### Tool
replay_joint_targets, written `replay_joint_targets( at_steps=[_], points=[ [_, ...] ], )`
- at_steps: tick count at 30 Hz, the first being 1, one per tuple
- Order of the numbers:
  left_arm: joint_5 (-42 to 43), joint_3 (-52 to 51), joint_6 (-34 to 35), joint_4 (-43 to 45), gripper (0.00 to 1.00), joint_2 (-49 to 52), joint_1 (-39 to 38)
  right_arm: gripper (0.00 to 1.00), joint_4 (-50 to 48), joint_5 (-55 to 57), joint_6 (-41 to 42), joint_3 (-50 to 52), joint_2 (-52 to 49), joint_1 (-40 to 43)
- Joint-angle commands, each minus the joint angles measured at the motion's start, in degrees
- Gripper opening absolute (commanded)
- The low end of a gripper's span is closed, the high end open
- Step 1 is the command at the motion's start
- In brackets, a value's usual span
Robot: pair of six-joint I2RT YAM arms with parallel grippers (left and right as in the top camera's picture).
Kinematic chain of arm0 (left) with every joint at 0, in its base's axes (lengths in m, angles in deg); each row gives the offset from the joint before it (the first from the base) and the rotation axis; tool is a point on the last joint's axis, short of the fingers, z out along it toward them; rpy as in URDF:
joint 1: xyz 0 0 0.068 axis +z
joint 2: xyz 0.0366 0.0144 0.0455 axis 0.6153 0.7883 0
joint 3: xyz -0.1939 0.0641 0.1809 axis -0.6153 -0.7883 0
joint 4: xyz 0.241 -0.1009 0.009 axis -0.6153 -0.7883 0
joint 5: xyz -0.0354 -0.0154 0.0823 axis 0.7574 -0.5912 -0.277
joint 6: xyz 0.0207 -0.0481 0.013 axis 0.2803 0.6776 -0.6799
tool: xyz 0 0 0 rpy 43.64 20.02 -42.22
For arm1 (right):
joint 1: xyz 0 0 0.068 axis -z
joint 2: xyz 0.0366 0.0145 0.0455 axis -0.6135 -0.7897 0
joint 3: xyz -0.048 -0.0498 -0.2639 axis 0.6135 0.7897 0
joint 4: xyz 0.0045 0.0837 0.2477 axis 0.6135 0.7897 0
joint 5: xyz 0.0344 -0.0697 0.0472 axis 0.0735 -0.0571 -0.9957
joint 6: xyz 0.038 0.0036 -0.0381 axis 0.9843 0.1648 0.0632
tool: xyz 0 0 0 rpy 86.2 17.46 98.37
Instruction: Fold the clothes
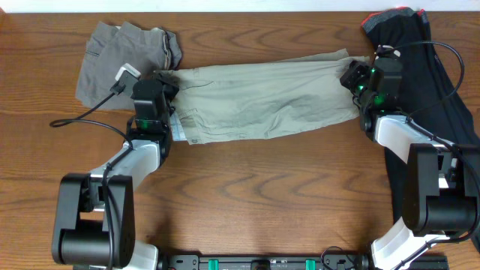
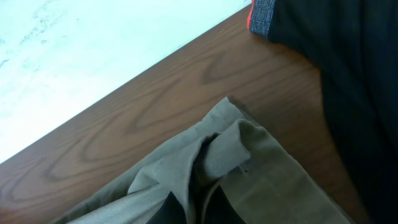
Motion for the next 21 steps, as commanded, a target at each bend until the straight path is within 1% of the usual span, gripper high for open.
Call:
replay_joint_targets(
  at_steps=[1,2,3,4,5,8,10,12,14,17,20,21],
  points=[
    [-6.5,1.0,-1.4,0.7,0.22,1.6,1.7,0.12,-0.9,7.5,-1.3,-0.9,-1.0,0.6],
    [-6.5,1.0,-1.4,0.9,0.50,1.8,1.7,0.30,-1.4,7.5,-1.3,-0.9,-1.1,0.6],
    [-6.5,1.0,-1.4,1.4,0.97,2.1,1.7,0.56,-1.8,7.4,-1.3,-0.9,-1.2,0.6],
    [-6.5,1.0,-1.4,1.8,0.98,2.3,1.7,0.90,-2.0,7.2,-1.3,-0.9,-1.3,0.6],
    [-6.5,1.0,-1.4,2.0,0.98,2.3,1.7,0.99,-2.2,6.9,-1.3,-0.9,-1.3,0.6],
    [-6.1,1.0,-4.0,2.2,0.98,1.9,1.6,0.99,-2.2,5.7,-1.4,-0.9,-1.3,0.6],
    [-2.9,1.0,-8.8,1.9,0.98,1.2,1.6,0.99,-2.1,3.1,-3.7,-0.9,-1.1,0.6],
    [0.3,1.0,-11.7,0.6,0.98,0.0,1.6,0.99,-1.7,0.2,-6.8,-0.9,-0.7,0.6],
    [2.8,1.0,-13.6,-2.4,0.98,-1.8,1.6,0.99,-0.3,-1.9,-8.7,-0.9,0.1,0.6],
    [5.6,1.0,-16.7,-9.9,0.98,-5.6,1.6,0.99,3.9,-4.3,-13.4,-1.4,2.1,0.6],
    [6.5,1.0,-21.3,-19.0,0.98,-10.0,1.6,0.99,11.7,-4.4,-19.4,-3.1,4.5,0.6],
    [7.4,1.0,-23.9,-22.1,0.98,-11.6,1.6,0.99,15.7,-4.5,-22.1,-4.3,5.2,0.6]
  ],
)
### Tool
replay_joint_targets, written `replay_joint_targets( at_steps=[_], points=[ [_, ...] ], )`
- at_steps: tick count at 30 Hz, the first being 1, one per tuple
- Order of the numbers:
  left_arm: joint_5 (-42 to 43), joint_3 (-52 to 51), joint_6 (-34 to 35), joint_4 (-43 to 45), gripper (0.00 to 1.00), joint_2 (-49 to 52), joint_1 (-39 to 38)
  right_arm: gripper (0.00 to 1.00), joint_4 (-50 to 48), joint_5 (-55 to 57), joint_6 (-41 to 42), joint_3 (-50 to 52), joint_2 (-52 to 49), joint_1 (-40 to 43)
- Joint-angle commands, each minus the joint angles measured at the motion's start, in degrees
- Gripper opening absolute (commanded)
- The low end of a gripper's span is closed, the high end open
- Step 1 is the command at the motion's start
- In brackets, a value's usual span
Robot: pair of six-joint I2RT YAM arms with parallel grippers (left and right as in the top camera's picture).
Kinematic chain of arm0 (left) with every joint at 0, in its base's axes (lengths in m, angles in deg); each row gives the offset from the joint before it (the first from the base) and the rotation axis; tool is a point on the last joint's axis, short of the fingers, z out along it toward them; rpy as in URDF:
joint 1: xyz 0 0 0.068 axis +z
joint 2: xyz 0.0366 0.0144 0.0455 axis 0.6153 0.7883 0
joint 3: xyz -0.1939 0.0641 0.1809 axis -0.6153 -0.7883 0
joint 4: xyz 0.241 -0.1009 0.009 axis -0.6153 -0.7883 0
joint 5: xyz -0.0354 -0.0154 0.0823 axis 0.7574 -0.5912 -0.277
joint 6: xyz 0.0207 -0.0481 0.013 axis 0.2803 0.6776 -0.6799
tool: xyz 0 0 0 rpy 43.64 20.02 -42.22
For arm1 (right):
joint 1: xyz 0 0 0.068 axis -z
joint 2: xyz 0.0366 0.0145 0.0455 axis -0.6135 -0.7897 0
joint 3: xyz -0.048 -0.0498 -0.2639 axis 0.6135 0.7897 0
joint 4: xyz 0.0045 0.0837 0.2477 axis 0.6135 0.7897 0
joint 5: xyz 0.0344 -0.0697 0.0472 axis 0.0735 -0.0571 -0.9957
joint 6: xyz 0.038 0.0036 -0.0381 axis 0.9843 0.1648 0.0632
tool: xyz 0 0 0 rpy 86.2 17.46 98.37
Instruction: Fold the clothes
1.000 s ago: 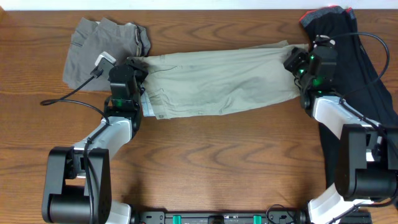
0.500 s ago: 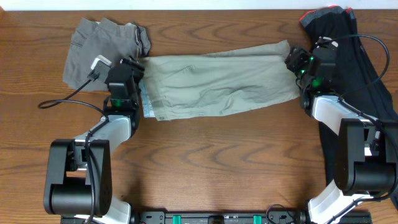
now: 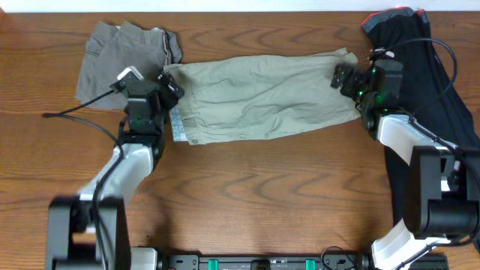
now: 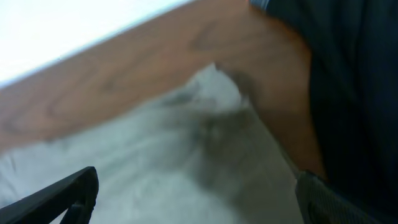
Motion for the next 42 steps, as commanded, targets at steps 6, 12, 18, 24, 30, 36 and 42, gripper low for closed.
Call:
replay_joint_targets(
  at_steps=[6,12,18,24,30,36,42],
  points=[
    [11.5,1.1,-20.5,-16.3,0.98,-11.2,0.0,0.99,26.7,-1.8,-21.7,-13.8,4.4,0.2],
    [12.7,4.6,-24.5,-25.2,0.98,-10.4,-1.8,0.99,33.4,-6.0,-26.5,-19.5,4.4,0.2],
    [13.3,14.7,-24.6,-38.8,0.98,-4.8,-3.7,0.99,40.9,-7.4,-30.1,-22.6,4.4,0.1],
    [17.4,28.0,-24.2,-57.5,0.99,2.3,-3.7,0.44,43.6,-19.0,-34.8,-22.8,4.4,-1.2],
    [18.0,28.7,-22.0,-58.9,0.98,1.8,-3.7,0.01,38.6,-19.1,-30.4,-22.8,2.1,-2.8],
    [17.7,28.6,-23.0,-62.4,0.98,1.8,-2.8,0.01,35.6,-19.1,-27.9,-22.8,-3.8,-1.1],
    [17.5,28.5,-24.7,-64.8,0.98,1.8,0.4,0.01,34.3,-19.3,-27.9,-22.8,-9.9,1.2]
  ],
)
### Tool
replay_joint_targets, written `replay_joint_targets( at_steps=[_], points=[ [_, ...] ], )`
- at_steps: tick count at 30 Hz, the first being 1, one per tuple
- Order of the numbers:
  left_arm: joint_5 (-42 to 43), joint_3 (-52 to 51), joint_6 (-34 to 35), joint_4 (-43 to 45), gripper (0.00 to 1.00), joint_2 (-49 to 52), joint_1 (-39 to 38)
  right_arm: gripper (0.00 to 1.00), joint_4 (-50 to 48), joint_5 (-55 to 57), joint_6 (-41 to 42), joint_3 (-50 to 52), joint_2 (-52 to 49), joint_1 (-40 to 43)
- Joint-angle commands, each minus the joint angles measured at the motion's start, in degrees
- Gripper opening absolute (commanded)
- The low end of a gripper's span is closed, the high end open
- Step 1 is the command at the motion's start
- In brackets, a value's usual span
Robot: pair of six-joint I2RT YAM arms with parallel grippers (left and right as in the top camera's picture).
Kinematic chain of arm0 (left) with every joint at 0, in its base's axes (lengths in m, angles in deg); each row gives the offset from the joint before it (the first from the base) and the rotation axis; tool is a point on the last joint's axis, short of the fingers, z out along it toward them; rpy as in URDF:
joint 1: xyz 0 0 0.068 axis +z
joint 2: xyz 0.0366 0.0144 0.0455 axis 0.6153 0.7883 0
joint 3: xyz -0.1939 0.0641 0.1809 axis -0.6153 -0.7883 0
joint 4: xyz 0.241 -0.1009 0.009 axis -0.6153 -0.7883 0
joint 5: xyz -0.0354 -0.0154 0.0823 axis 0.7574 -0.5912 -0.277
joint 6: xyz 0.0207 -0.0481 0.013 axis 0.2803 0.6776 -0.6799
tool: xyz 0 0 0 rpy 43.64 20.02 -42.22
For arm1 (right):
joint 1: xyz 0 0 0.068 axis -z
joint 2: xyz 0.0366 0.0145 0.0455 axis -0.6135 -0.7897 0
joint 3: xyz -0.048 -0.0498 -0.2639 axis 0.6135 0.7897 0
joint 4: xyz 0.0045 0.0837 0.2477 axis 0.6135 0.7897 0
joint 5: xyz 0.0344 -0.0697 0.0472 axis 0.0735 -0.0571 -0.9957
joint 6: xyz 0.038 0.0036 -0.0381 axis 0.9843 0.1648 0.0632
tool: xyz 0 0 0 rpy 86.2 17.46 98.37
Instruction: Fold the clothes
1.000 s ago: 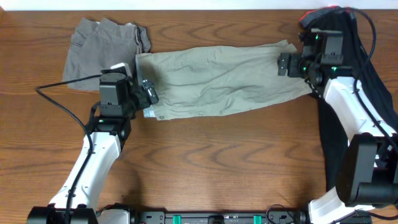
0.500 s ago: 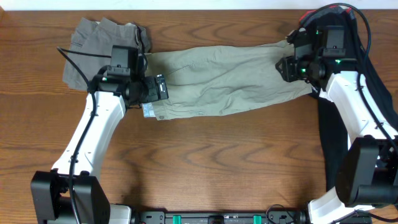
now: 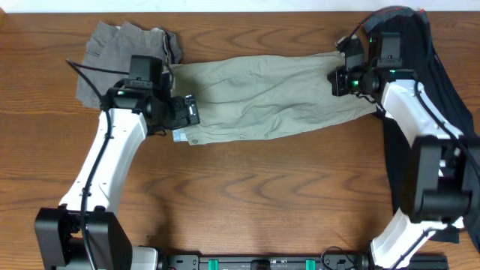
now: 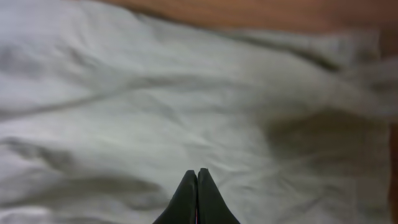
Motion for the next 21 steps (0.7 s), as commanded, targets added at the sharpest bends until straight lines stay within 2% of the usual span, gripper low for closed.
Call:
replay_joint_targets(
  at_steps=[1,6,10,14,21],
  points=[
    [0.1,0.9,-1.6,-0.4,0.98,-0.1,2.3,0.01,-0.7,-1.0,0.8,-0.7,-2.8,1.6],
    [0.2,0.8,-4.5,-0.2,0.98,0.0,4.5,0.01,-1.7,-1.0,0.8,-0.7,-6.4,2.4],
    [3.4,0.8,-6.3,-0.2,0.98,1.1,4.7,0.01,-1.8,-1.0,0.8,-0.7,-8.7,2.4],
    [6.8,0.8,-8.7,0.4,0.98,4.2,4.7,0.01,-1.6,-1.0,0.8,-0.7,-10.4,2.3],
    [7.0,0.8,-11.8,5.2,0.98,11.4,5.2,0.01,-1.7,-1.0,0.8,-0.7,-10.5,2.3]
  ],
)
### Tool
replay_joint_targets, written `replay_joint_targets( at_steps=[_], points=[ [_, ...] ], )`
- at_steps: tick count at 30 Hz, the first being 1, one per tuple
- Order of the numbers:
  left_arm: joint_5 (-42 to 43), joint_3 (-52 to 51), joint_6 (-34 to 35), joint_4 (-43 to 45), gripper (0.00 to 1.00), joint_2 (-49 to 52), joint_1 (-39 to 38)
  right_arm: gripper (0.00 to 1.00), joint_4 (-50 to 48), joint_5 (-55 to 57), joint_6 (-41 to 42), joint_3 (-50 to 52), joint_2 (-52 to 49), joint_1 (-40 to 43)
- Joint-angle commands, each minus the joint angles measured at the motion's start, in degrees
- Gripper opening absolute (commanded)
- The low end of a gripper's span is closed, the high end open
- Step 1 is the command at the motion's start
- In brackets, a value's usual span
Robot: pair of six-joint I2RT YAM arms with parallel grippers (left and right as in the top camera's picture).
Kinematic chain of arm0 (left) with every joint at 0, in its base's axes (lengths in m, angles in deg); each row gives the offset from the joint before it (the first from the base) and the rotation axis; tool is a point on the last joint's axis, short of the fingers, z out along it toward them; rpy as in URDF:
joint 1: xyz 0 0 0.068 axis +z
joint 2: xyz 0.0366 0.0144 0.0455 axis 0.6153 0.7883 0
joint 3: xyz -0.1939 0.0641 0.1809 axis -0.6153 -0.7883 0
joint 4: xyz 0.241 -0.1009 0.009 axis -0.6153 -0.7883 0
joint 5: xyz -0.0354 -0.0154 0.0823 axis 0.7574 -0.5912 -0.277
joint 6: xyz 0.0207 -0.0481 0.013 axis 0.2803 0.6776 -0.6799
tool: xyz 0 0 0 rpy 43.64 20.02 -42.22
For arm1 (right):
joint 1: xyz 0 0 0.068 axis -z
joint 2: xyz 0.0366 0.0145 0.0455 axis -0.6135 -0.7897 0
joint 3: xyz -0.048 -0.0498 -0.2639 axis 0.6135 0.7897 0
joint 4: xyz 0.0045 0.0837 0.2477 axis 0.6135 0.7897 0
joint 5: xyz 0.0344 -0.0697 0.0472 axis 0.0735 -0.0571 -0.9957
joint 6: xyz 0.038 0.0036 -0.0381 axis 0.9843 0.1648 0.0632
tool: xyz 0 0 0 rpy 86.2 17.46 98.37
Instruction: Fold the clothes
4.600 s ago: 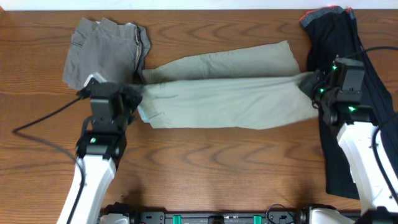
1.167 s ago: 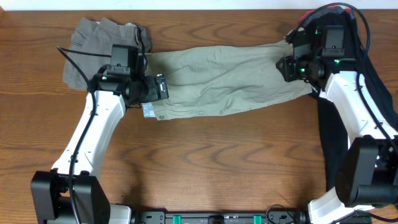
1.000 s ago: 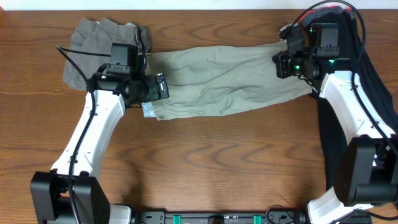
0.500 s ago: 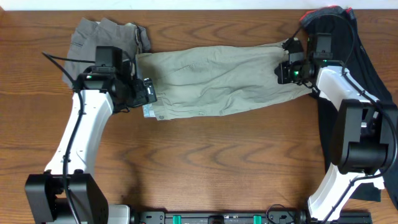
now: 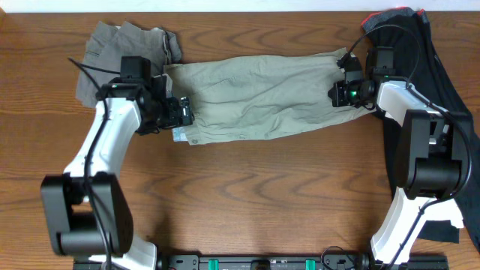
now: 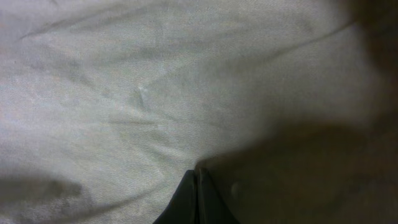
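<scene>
Khaki trousers (image 5: 262, 94) lie spread out flat across the back of the table, waist end to the left. My right gripper (image 6: 197, 180) is shut, fingertips together, and rests on the khaki cloth near the leg end, seen from overhead as the right gripper (image 5: 342, 93). My left gripper (image 5: 181, 112) points right at the waist edge, lying over the cloth there. From overhead I cannot make out how its jaws stand.
A crumpled grey garment (image 5: 112, 52) lies at the back left, just behind my left arm. A black garment with a red edge (image 5: 420, 45) runs down the right side under my right arm. The wooden table (image 5: 262, 195) shows bare wood in front.
My right gripper, still shut, sits a little nearer the front on the leg end and lower on the cloth. My left gripper has shifted slightly left at the waist edge.
First both grippers were at the trousers' ends, the right one shut on a bunched hem corner. Then the right gripper was open and the hem lay down. After that it was shut over the flat cloth, left arm swung out, much as now.
</scene>
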Motion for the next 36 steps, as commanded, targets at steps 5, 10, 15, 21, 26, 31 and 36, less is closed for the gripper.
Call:
replay_joint_targets(
  at_steps=[5,10,15,21,26,31,36],
  points=[
    [1.2,0.8,-4.3,4.0,0.98,5.7,2.7,0.01,0.5,-0.4,0.4,-0.7,-1.0,0.3],
    [6.8,0.8,-8.4,5.0,0.99,7.6,4.0,0.01,0.5,-0.4,0.4,-0.7,-1.0,0.3],
    [8.7,0.8,-9.5,6.5,1.00,10.7,4.0,0.01,0.5,-0.4,0.4,-0.7,-1.0,0.3],
    [13.1,0.8,-10.2,8.9,0.97,14.1,4.0,0.01,0.5,-0.4,0.4,-0.7,-1.0,0.3],
    [19.5,0.8,-10.1,11.8,0.95,17.0,3.4,0.01,0.5,-0.4,0.4,-0.7,-1.0,0.3],
    [19.7,0.8,-7.1,14.7,0.94,20.3,0.6,0.01,0.2,-0.4,0.4,-0.7,-1.0,0.3],
    [19.6,0.8,-3.9,17.7,0.73,23.0,-1.2,0.01,0.3,-0.4,0.4,-0.7,-1.0,0.3]
  ],
)
